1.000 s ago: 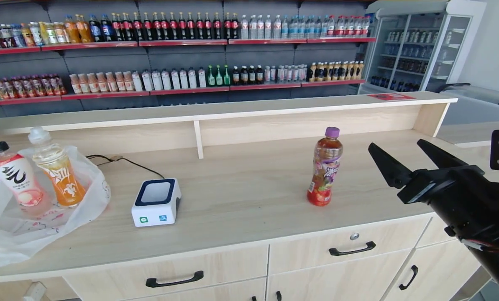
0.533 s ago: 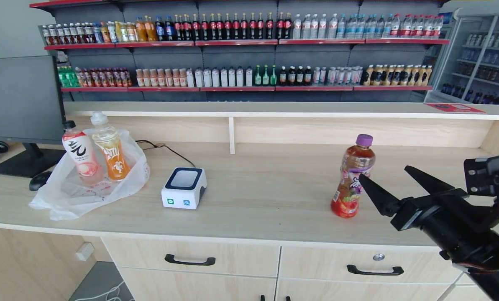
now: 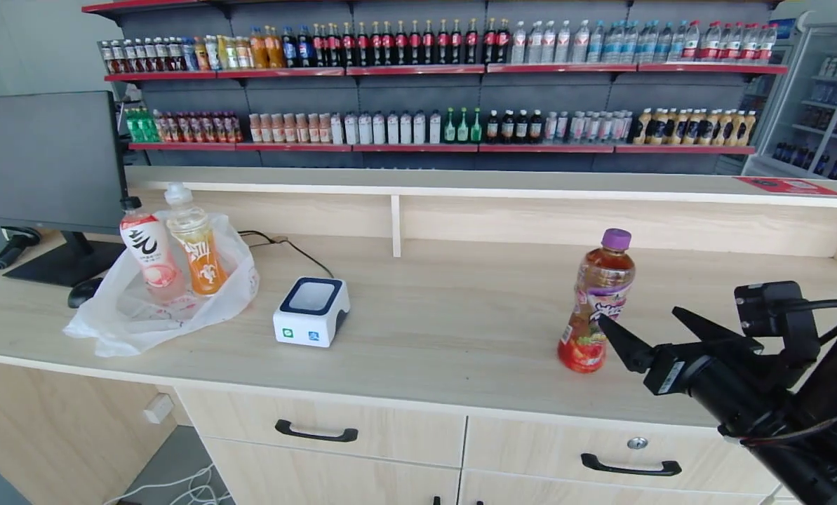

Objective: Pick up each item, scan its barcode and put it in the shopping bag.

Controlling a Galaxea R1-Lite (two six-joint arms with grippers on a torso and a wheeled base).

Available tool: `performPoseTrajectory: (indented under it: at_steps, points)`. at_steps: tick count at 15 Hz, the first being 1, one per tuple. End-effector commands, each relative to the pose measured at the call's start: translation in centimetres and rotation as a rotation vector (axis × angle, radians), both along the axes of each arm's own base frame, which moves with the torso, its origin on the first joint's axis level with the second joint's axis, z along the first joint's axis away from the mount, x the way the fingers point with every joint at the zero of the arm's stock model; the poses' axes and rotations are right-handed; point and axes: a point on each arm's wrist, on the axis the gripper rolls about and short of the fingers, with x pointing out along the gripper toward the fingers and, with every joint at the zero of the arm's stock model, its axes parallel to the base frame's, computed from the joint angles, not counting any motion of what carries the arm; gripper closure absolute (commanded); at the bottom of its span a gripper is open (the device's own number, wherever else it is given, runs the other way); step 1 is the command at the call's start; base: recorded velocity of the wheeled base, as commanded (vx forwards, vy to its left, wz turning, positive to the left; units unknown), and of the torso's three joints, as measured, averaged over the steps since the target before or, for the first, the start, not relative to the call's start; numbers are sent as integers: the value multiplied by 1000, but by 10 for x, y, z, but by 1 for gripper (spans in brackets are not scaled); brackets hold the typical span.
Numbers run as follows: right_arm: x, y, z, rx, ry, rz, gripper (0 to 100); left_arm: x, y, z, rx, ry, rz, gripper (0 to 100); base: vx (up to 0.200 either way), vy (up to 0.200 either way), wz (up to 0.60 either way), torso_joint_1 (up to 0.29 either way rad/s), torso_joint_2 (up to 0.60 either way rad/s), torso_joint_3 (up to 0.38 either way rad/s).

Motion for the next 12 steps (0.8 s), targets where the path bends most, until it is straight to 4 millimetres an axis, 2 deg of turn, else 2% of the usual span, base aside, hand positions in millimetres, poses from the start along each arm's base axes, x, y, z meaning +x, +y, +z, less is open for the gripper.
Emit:
performPoseTrajectory:
  at_steps: [1,4,9,12]
  points:
    - [13,-1,-15,-26,56,-24,0,0,0,0,-1,0,0,0,0,0,0,0,0,0]
    - [32,6,-22,-23,64,-24,0,0,0,0,-1,-2,0,0,0,0,0,0,0,0]
    - [41,8,-38,-33,120,-26,0,0,0,0,-1,-2,0,0,0,0,0,0,0,0]
    - [55,13,-43,-24,117,-28,0,0,0,0,-1,-2,-1,0,0,0,0,0,0,0]
